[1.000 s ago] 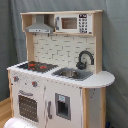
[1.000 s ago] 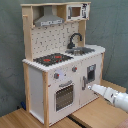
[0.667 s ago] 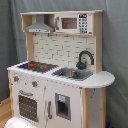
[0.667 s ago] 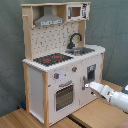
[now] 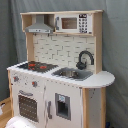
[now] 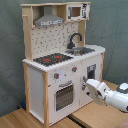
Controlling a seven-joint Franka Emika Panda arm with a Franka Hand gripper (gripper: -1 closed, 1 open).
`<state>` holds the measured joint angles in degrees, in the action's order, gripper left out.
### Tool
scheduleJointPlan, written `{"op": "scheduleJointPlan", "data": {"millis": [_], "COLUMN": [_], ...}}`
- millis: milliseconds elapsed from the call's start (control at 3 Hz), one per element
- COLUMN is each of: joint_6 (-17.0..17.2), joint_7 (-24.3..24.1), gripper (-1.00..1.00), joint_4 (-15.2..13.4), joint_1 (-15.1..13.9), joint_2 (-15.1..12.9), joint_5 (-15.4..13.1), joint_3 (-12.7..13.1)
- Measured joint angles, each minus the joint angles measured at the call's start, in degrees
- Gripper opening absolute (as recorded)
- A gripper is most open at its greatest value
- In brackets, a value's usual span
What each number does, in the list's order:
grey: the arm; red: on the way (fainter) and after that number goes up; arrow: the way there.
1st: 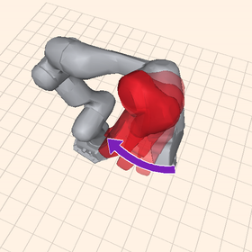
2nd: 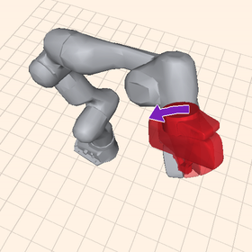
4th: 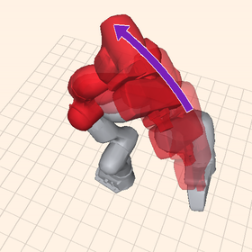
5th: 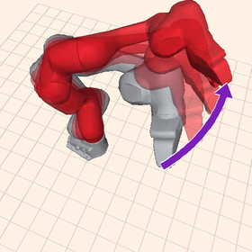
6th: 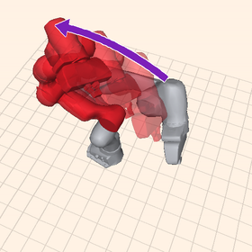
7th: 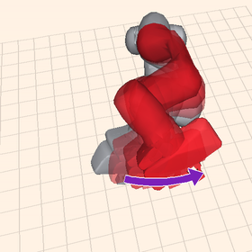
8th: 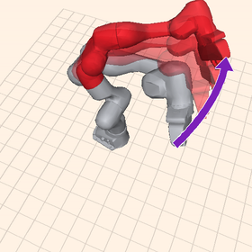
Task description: Play with the kitchen
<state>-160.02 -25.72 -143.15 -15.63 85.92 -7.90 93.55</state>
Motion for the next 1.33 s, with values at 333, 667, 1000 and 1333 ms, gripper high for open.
{"op": "scheduleJointPlan", "data": {"millis": [333,667,1000,1333], "joint_6": [-2.15,-4.04,-5.92,-8.30], "joint_7": [-7.72,-13.99,-19.72,-24.10], "gripper": [1.00,1.00,1.00,1.00], "joint_4": [-0.09,-0.50,-2.16,-4.90], "joint_1": [-1.77,-2.76,-3.37,-3.49], "joint_2": [0.03,0.40,0.70,0.75], "joint_5": [0.00,0.00,0.00,0.00], "joint_3": [0.61,1.40,2.83,4.12]}}
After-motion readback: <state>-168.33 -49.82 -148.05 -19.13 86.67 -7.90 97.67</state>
